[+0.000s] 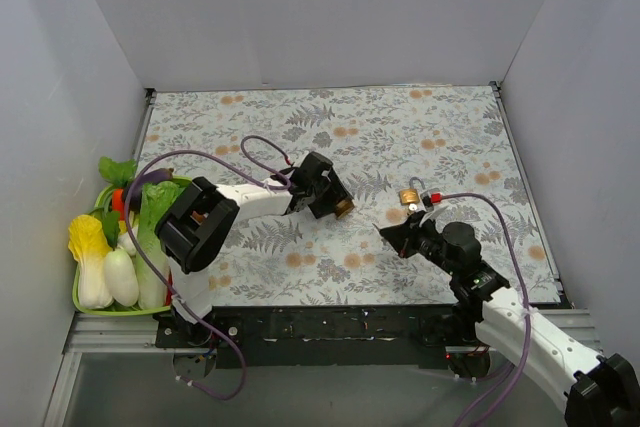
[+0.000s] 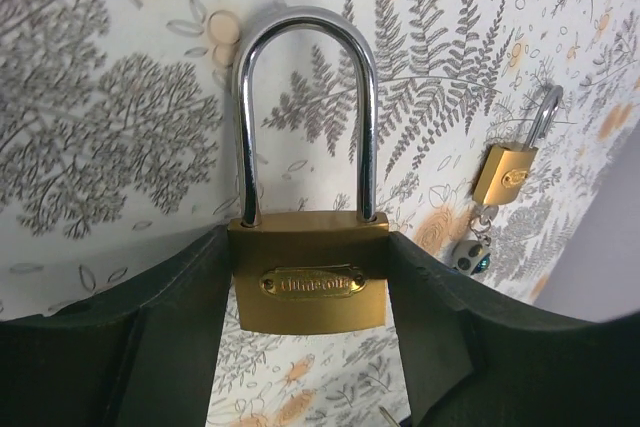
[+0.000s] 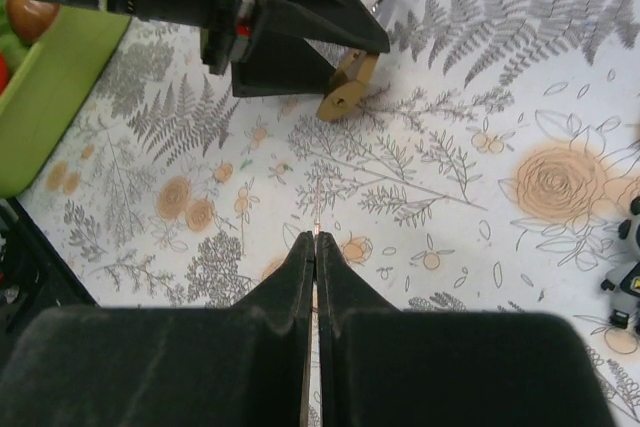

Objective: Unlock with the key

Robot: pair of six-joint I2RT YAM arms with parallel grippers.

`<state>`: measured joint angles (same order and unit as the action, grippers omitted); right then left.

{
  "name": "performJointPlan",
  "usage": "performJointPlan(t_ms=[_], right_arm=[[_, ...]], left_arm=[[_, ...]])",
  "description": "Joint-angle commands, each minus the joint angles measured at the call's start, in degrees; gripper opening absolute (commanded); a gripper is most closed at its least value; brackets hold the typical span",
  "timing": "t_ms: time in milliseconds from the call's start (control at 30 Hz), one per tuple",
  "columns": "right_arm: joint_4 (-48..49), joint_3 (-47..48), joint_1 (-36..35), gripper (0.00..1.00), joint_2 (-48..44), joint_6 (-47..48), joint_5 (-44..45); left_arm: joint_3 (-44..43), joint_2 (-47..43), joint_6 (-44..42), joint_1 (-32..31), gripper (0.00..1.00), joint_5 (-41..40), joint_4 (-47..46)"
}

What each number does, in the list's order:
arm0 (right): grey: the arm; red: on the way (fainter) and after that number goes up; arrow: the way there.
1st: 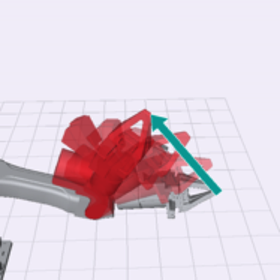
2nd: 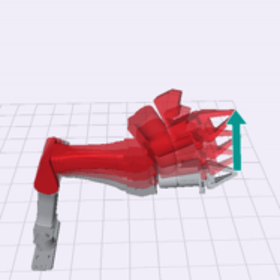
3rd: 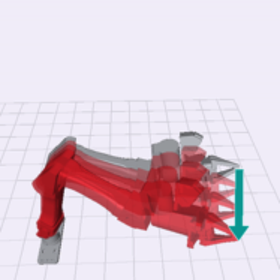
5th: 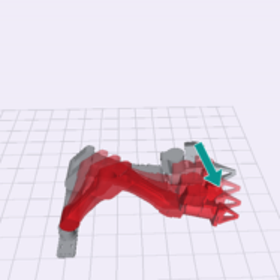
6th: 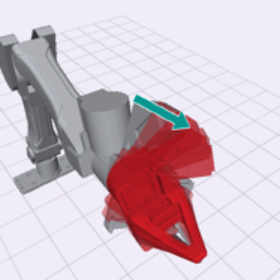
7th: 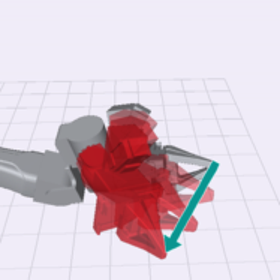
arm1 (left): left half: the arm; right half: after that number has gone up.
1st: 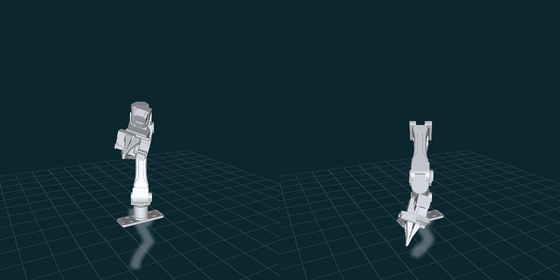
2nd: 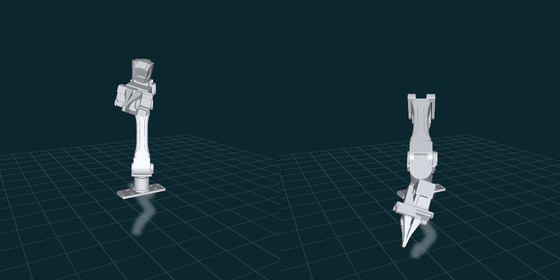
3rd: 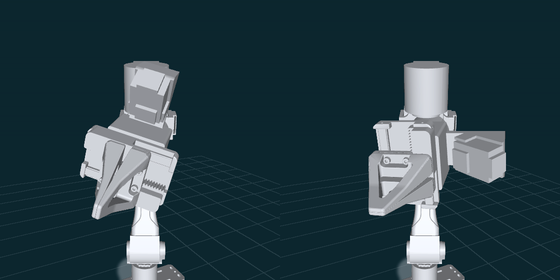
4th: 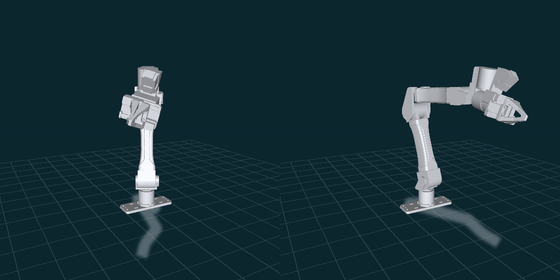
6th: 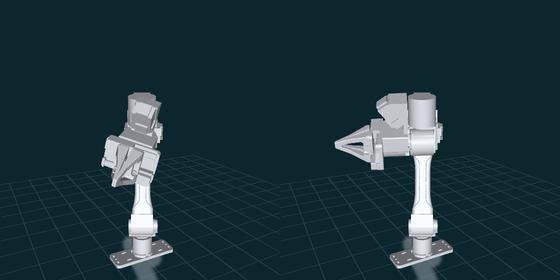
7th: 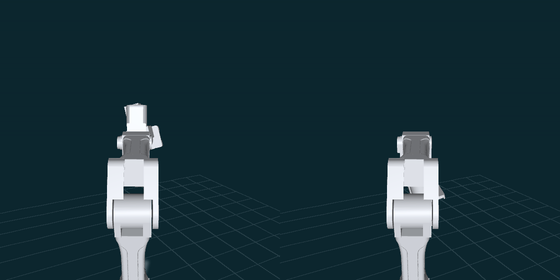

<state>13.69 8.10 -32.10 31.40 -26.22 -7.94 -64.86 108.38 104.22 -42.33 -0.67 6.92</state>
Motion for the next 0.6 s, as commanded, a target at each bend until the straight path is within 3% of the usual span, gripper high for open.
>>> performJointPlan(t_ms=[0,567], right_arm=[[10.6,-1.7,-2.1,0.01,3.6,-0.9,-0.5],[30.5,-2.3,-13.6,0.01,22.0,-3.6,7.6]], left_arm=[[5.0,-5.7,6.4,0.0,0.00,1.8,-4.2],[17.4,-18.2,17.2,-0.1,0.00,-0.4,-13.4]])
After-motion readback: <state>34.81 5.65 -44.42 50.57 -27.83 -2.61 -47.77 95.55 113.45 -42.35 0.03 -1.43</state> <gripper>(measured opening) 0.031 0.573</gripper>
